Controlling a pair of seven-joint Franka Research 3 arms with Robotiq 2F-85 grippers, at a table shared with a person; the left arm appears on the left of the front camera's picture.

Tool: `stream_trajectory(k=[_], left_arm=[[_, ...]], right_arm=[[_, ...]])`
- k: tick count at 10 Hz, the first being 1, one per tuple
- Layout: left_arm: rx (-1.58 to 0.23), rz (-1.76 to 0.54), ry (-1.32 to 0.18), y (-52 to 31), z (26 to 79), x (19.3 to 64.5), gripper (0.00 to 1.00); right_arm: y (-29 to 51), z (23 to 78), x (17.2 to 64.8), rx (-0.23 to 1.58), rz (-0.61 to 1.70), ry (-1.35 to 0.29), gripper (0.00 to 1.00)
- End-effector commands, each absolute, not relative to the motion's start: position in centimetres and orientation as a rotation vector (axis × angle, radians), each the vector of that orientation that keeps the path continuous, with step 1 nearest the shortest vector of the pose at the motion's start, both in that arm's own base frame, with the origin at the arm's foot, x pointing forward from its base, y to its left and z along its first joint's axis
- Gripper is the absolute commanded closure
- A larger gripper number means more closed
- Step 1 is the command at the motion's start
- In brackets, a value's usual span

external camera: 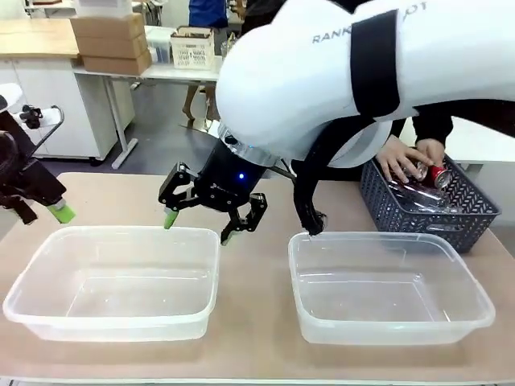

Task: Sort the waste into each basket.
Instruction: Pick up the Organizing box on the left side of the table and lift it.

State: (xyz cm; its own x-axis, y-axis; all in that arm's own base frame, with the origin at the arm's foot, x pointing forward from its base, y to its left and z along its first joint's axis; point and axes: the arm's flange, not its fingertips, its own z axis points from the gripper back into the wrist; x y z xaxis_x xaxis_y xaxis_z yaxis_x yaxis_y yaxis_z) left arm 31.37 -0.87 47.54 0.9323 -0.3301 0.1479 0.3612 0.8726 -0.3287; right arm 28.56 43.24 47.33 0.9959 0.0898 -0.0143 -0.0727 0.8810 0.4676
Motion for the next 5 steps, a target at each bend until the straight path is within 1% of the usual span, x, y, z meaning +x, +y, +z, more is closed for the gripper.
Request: stream_trajectory(k=[1,2,3,4,5], left_arm=[[-0.084,-0.25,0.003,-1.6,46.9,32.6,0.0],[-0.087,-0.258,0.032,-2.0,45.3,33.4,0.0],[-0.018,-0.153,0.072,-1.4,43.0,33.4,0.0],[0.056,-0.128,0.142,-0.5,40.9,32.6,0.0],[0.062,-0.114,0.176,0.3,39.7,32.0,0.0]], right_arm=[[44.8,46.2,29.0,0.3,-0.212,0.077,0.0],[46.2,44.7,29.4,0.197,-0.26,0.067,0.0],[47.0,42.9,30.2,0.15,-0.293,0.089,0.0],[47.7,41.4,30.6,0.118,-0.287,0.099,0.0],[48.5,40.3,30.9,0.093,-0.294,0.118,0.0]])
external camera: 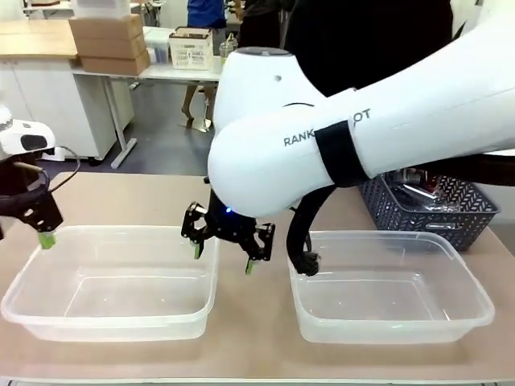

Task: Sort the waste into each basket.
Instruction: Pick up the Organizing box on the left side of the table and lift it.

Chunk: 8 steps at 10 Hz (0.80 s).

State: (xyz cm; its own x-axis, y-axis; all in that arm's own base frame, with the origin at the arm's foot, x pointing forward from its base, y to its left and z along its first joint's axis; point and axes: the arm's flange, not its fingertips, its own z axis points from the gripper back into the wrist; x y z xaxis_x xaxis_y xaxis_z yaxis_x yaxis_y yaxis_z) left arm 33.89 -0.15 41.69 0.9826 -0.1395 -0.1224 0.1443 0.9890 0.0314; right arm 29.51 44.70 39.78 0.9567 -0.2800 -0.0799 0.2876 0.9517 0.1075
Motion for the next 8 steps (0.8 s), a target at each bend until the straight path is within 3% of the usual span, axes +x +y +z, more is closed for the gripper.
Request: stream_trajectory(k=[1,5,6,7,8], left_arm=[[0.034,-0.121,0.209,0.5,38.3,31.6,0.0],[-0.092,-0.175,0.267,-0.8,34.1,30.9,0.0],[-0.101,-0.176,0.248,-0.9,34.1,30.9,0.6],[-0.129,-0.163,0.21,-0.6,34.8,30.9,0.6],[-0.128,-0.136,0.198,0.0,35.2,30.9,1.0]], right_arm=[[49.1,39.0,31.2,0.085,-0.274,0.158,0.0],[49.7,38.3,32.1,0.021,-0.24,0.157,0.0],[49.7,38.4,31.9,0.005,-0.175,0.187,0.0],[49.7,38.4,31.9,0.002,-0.154,0.204,0.6],[49.6,38.3,32.0,-0.006,-0.148,0.204,0.6]])
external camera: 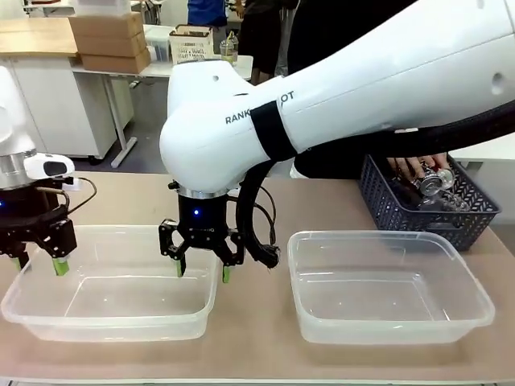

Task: Sort the waste into each basket.
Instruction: Pick up the Organizing box on the left side of the table and lift it.

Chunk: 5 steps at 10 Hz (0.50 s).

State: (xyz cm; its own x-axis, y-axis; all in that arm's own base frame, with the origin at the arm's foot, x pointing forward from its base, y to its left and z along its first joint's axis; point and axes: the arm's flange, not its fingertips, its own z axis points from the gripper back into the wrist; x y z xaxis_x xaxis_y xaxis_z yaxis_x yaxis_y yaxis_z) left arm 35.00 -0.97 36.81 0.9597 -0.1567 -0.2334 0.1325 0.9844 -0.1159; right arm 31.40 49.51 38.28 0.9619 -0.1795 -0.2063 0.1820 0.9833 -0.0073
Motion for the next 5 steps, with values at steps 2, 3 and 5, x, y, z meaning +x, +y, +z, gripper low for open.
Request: stream_trajectory(k=[2,3,5], left_arm=[[-0.13,-0.104,0.204,0.35,35.32,30.59,1.0],[-0.137,-0.102,0.198,0.58,35.45,30.46,1.0],[-0.142,-0.105,0.203,0.88,35.27,30.46,1.0]], right_arm=[[49.43,38.01,31.9,-0.012,-0.146,0.21,0.65],[49.4,37.63,31.89,-0.018,-0.15,0.218,1.0],[48.78,37.45,31.6,-0.006,-0.162,0.223,1.0]])
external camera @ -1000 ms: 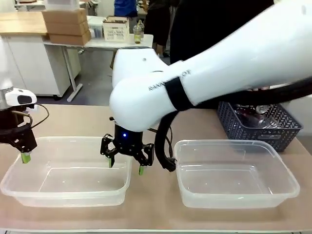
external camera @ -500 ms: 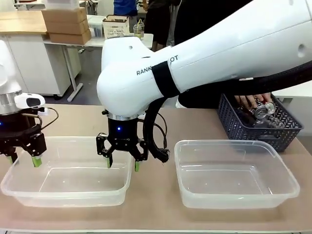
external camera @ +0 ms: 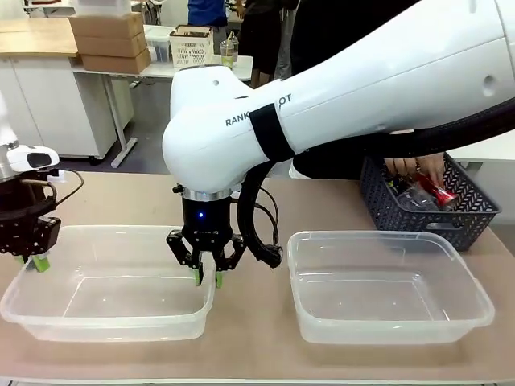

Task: Sort the waste into each basket.
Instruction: Pick up the Organizing box on the left side of the table and lift it.

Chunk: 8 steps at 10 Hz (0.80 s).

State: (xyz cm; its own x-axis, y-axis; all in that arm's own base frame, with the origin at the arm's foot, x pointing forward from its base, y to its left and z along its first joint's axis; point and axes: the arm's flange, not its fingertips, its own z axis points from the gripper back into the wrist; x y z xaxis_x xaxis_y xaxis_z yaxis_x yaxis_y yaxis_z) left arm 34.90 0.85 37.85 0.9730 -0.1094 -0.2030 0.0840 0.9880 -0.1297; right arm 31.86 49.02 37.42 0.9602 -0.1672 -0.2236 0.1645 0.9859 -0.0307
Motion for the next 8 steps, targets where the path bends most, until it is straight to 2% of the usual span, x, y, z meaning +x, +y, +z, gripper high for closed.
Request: stream_trajectory(k=[1,5,8], left_arm=[[-0.139,-0.109,0.207,0.8,35.2,30.5,1.0],[-0.179,-0.133,0.187,0.6,36.5,30.8,1.0],[-0.24,-0.06,0.211,0.2,43.7,32.4,1.0]], right_arm=[[48.4,37.4,31.5,-0.009,-0.176,0.225,1.0],[46.6,38.3,31.4,-0.005,-0.196,0.238,1.0],[41.8,42.9,31.0,-0.042,-0.149,0.228,1.0]])
